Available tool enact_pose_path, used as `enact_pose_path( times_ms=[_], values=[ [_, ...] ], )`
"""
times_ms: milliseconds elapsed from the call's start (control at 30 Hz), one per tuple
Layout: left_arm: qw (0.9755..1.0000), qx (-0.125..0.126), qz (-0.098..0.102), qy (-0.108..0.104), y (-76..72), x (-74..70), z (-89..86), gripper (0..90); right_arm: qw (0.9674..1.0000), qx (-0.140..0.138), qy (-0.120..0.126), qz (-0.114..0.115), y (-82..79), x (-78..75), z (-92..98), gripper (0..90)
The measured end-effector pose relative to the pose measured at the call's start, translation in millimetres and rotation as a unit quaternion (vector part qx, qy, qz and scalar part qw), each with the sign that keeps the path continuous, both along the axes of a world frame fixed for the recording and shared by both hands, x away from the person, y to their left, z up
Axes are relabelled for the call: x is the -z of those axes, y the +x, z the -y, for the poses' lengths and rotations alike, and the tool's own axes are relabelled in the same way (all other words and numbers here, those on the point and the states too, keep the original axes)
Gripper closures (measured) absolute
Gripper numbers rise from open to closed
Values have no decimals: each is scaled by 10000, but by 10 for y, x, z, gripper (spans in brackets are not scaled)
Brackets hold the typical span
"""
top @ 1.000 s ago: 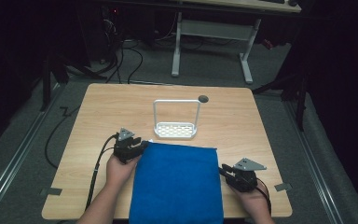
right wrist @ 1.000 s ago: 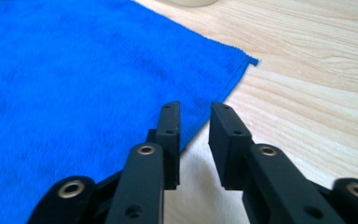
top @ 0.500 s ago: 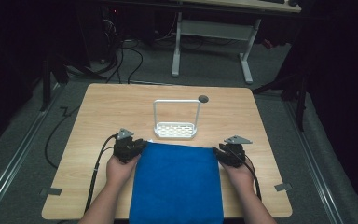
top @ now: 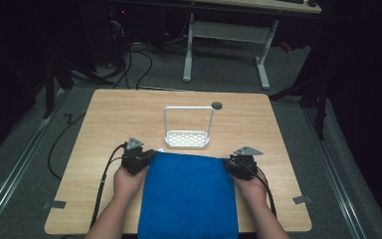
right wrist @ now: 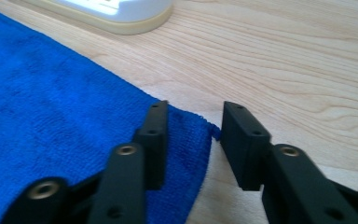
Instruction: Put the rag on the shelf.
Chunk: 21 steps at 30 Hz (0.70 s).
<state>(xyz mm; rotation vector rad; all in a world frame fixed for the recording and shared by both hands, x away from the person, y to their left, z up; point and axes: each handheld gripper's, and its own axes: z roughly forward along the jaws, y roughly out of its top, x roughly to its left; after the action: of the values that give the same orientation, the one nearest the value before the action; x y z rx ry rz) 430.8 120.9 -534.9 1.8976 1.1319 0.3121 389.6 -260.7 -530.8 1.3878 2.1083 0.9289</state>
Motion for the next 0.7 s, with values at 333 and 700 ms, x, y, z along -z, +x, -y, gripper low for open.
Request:
enact_pose_path(
  times_ms=[333,700],
  values=[
    [9999,56,128,102,-26,-8,20,870,9998,-194,55,-27,-14,-1,-43,878],
    [9960,178,871,9,-191,-68,-7,873,9961,-128,487,725,-191,-179,60,882]
  ],
)
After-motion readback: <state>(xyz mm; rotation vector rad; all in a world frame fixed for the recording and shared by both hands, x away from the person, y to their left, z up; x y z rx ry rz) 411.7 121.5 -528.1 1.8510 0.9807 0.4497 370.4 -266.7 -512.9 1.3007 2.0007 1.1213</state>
